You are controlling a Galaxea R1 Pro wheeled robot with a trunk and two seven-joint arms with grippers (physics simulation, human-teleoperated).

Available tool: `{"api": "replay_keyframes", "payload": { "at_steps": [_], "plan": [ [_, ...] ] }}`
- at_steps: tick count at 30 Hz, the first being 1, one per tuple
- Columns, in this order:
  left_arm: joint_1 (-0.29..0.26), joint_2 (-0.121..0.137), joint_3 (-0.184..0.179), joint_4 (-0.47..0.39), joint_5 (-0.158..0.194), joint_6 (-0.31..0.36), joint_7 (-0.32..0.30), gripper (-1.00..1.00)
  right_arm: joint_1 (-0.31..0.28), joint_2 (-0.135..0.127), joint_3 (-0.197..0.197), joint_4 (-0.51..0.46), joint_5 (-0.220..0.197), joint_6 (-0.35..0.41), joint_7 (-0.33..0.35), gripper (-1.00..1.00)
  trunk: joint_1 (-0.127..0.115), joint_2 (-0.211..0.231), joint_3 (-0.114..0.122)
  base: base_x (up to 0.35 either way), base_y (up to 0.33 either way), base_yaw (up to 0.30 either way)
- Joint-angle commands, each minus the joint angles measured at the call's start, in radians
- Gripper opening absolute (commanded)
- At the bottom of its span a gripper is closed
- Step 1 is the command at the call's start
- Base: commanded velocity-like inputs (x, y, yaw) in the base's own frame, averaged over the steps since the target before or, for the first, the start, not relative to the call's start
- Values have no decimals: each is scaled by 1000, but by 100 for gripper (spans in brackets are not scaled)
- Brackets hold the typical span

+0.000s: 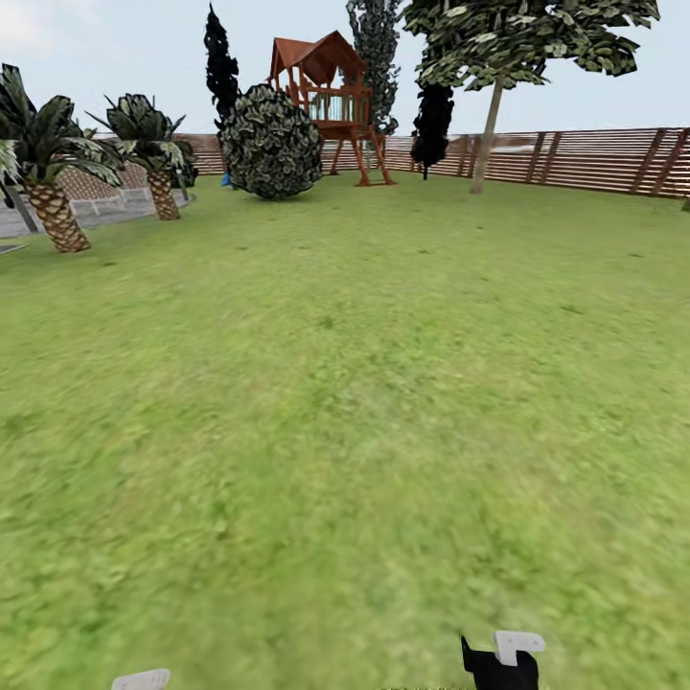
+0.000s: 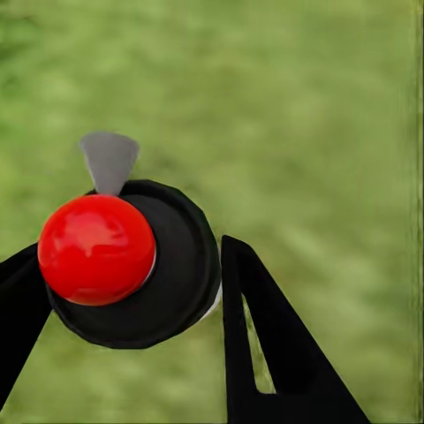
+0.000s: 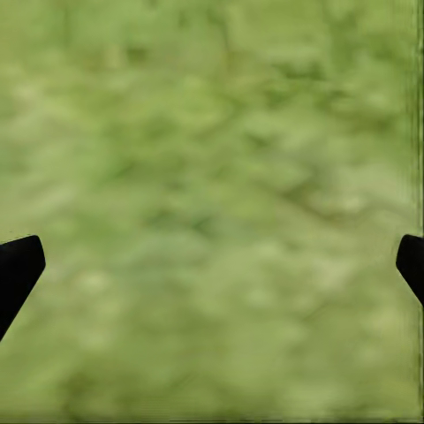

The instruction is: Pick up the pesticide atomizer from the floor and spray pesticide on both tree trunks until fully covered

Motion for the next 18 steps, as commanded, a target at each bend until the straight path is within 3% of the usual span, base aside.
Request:
{"api": "replay_keyframes", "payload": {
  "at_steps": [1,9,18],
  "plan": [
    [0,-1,1,1,6,-2,-1,-100,-1,0,9,1,-9,-3,-2,100,0,0,-1,0,0,-300],
    [0,-3,-3,-4,6,-2,-1,-100,-1,0,9,1,-9,-3,-2,100,0,0,-1,11,0,-300],
    [0,-7,-5,-3,6,-2,-1,-100,-1,0,9,1,-9,-3,-2,100,0,0,-1,295,0,-300]
  ]
}}
